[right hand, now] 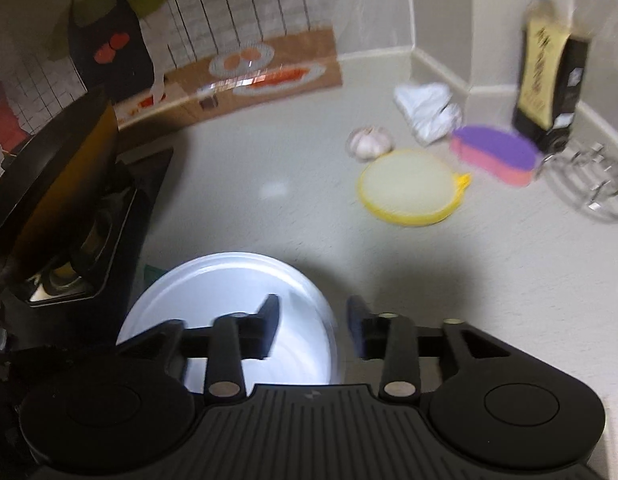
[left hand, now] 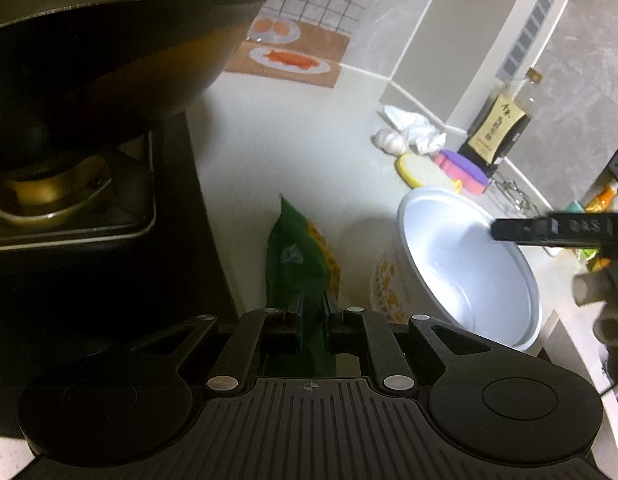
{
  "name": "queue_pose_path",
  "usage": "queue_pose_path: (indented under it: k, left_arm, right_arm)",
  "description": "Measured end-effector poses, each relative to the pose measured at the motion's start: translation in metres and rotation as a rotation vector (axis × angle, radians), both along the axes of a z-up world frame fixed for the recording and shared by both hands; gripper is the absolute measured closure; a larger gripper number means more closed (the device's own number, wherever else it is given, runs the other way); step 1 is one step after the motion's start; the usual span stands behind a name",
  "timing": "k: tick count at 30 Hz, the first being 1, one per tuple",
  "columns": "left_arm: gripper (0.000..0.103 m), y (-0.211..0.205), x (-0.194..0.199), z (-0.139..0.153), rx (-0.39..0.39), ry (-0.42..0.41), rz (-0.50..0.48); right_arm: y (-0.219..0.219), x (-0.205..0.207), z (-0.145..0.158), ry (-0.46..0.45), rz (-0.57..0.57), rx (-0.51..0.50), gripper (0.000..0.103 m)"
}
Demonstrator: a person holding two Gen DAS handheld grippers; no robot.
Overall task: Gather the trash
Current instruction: 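Grasp the white paper bowl rim with the right gripper and lift it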
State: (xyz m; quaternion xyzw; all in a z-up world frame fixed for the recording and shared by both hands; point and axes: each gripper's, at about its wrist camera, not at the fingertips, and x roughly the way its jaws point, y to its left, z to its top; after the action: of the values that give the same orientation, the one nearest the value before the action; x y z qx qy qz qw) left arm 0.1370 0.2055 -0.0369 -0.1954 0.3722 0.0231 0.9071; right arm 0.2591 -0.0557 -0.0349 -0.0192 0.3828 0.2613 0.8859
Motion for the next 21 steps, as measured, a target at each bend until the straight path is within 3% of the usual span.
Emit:
queue_pose_path:
  k: [14, 21]
  left_arm:
    - [0.082, -0.025, 0.005, 0.011, 0.122, 0.033, -0.034]
    - [0.081, -0.044, -0.004, 0.006, 0.258, 0.04, -0.117]
  right_arm:
    - [-0.037, -0.04, -0.014, -0.089, -0.032, -0.03, 0.041]
    - [-0.039, -0.043, -0.014, -0.107, -0.042, -0.031, 0.039]
